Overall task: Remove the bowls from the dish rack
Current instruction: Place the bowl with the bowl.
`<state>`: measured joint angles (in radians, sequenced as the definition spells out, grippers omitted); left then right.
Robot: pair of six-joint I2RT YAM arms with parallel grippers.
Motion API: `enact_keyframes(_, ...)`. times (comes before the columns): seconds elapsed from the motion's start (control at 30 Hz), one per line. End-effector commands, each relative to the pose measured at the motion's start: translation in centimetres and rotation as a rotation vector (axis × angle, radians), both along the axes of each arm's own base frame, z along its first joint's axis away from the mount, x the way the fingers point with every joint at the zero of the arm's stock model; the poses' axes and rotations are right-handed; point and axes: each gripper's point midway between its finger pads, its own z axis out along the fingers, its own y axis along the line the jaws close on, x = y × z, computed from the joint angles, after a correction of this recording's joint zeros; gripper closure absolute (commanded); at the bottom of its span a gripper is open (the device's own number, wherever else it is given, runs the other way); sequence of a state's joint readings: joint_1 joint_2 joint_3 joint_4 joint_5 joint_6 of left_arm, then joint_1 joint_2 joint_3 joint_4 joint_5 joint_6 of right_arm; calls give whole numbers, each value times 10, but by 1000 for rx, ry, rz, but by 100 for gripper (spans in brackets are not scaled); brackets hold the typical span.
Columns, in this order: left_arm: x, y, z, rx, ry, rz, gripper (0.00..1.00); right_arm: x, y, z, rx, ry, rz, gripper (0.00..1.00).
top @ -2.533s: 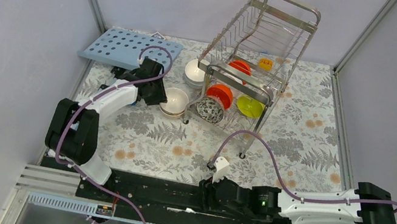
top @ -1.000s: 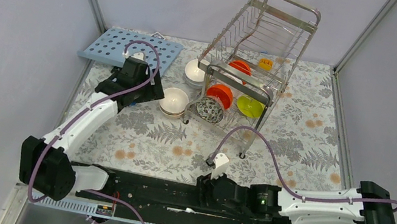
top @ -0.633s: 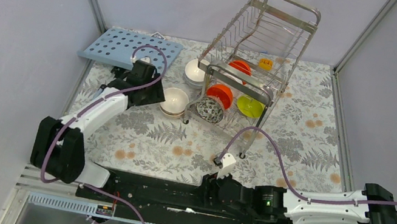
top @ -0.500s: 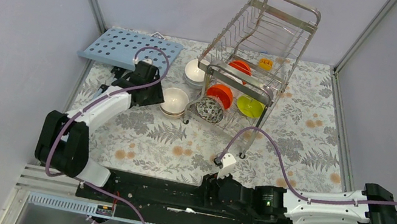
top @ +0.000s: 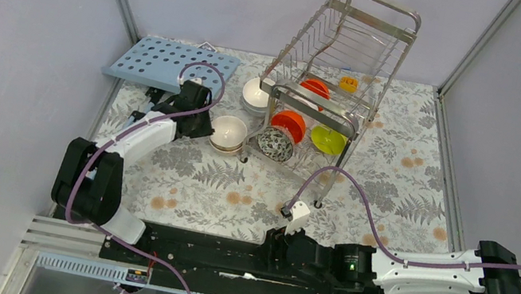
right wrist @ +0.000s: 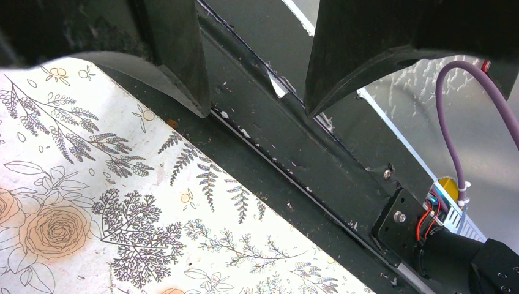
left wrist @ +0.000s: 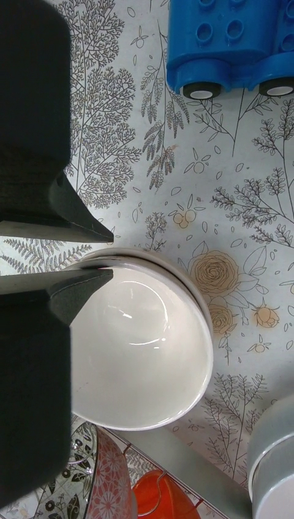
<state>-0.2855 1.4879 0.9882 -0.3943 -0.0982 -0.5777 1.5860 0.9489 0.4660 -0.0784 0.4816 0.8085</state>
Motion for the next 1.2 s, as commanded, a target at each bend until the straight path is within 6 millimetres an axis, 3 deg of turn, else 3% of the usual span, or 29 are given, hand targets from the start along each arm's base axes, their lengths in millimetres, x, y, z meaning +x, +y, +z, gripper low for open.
enact_keyframes(0.0,14,2,10,9,-53,19,75,6,-2,4,20,-23,-38,36)
enact_keyframes(0.27,13,1,10,1,-48,14,74,6,-3,4,19,-19,-40,36)
enact_keyframes(0.47,9,-1,30,-22,-73,4,47,6,-3,6,17,-25,-38,36)
enact_keyframes(0.6,-4,-9,45,-92,-89,-9,43,7,-3,6,16,-28,-40,36)
enact_keyframes(0.7,-14,-14,43,-143,-85,-9,46,6,-3,5,21,-24,-41,36)
enact_keyframes(0.93,-19,-22,29,-179,-54,-34,70,4,0,2,15,-10,-38,36)
enact_keyframes(1.17,-18,-25,21,-192,-41,-39,75,4,-2,1,21,-2,-45,36)
